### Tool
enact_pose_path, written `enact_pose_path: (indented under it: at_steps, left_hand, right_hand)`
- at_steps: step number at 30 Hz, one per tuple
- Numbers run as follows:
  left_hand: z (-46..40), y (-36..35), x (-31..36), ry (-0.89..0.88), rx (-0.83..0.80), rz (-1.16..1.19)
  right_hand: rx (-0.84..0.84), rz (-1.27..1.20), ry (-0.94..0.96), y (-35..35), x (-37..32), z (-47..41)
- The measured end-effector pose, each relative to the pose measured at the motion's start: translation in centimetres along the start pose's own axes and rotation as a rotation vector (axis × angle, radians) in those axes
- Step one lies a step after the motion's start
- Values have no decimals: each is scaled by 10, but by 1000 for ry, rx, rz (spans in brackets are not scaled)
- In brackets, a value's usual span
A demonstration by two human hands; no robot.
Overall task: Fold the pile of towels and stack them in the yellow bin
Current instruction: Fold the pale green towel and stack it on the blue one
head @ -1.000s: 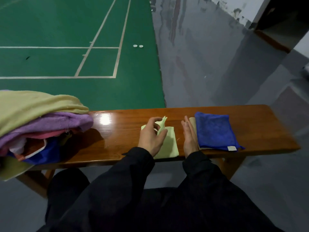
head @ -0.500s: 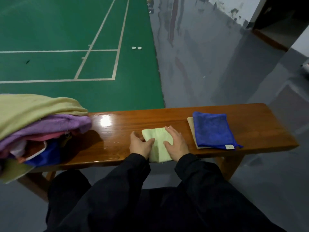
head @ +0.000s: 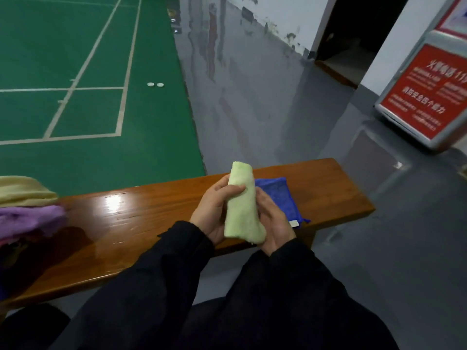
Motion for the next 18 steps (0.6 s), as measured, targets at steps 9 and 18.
enact_pose_path:
  at_steps: [9, 18]
  left_hand:
    - [-59, 10, -47, 134, 251, -351]
    - [-36, 36, -47, -67, 203, -857]
  right_hand:
    - [612, 705, 250, 56, -115, -1]
    - [602, 1523, 405, 5, -54, -17]
Point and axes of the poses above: each hand's wrist, its own z-axis away from the middle knuckle, its own y-axis out of the back of the hand, x = y × z, the point moved 6 cm from there along -z, towards the middle knuckle, and after that the axes turned 15 degrees about -y, right-handed, at the moved point
